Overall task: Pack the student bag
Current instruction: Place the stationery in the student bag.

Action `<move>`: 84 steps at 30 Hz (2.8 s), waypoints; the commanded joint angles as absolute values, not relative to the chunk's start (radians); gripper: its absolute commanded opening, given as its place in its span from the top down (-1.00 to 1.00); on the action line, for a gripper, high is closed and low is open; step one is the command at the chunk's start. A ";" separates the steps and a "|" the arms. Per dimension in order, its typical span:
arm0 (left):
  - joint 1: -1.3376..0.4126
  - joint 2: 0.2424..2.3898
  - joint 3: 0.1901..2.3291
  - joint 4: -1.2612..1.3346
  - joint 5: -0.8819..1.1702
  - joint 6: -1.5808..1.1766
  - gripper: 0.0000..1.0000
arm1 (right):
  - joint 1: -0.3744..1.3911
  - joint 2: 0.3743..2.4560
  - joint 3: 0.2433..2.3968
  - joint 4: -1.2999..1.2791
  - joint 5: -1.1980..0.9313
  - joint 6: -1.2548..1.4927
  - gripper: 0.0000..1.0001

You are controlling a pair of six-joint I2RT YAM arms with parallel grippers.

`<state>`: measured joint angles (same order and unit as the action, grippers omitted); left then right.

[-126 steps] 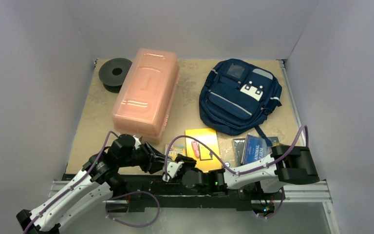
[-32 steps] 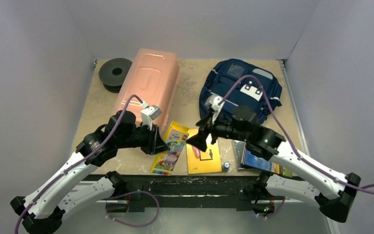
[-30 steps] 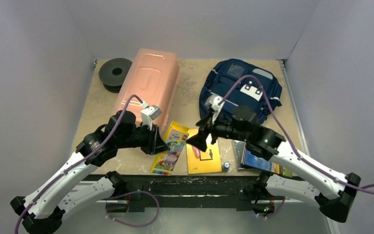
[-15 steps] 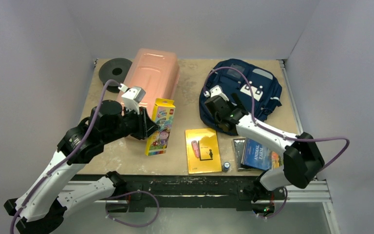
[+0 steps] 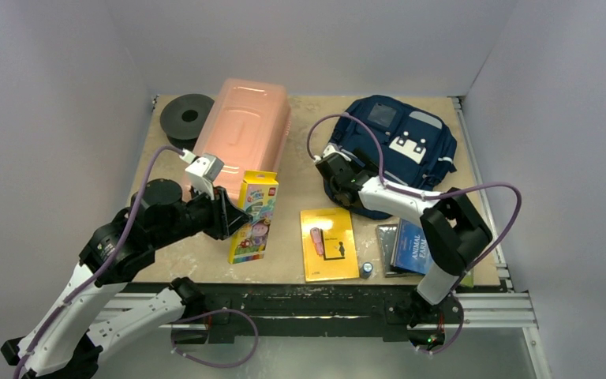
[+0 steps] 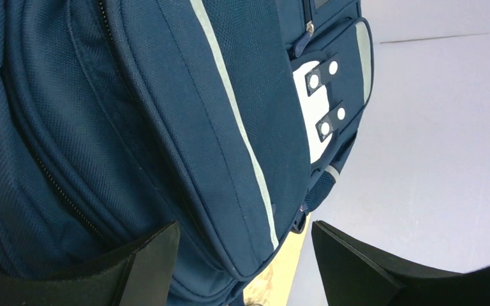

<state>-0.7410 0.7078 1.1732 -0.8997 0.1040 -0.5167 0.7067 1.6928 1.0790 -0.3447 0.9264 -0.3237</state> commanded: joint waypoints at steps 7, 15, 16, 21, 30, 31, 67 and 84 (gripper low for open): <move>-0.741 0.674 1.134 -0.808 0.161 -0.556 1.00 | 0.668 1.762 1.173 -0.285 1.114 -0.304 -0.08; -0.741 0.698 1.130 -0.771 0.148 -0.597 1.00 | 0.635 1.729 1.162 -0.252 1.037 -0.333 1.00; -0.741 0.707 1.128 -0.754 0.144 -0.613 1.00 | 0.630 1.725 1.167 -0.266 1.015 -0.324 1.00; -0.741 0.794 1.122 -0.643 0.191 -0.709 1.00 | 0.605 1.662 1.251 -0.388 0.780 -0.258 1.00; -0.742 1.055 1.187 -0.503 0.169 -0.943 1.00 | 0.503 1.674 1.432 -0.590 0.524 -0.080 1.00; -0.742 1.078 1.187 -0.482 0.161 -0.969 1.00 | 0.492 1.675 1.442 -0.589 0.521 -0.068 1.00; -0.743 1.948 1.554 0.057 -0.109 -1.456 1.00 | 0.399 1.628 1.636 -0.637 0.232 0.071 1.00; -0.815 2.165 1.701 0.198 -0.285 -1.476 0.89 | 0.399 1.590 1.629 -0.631 0.235 0.102 1.00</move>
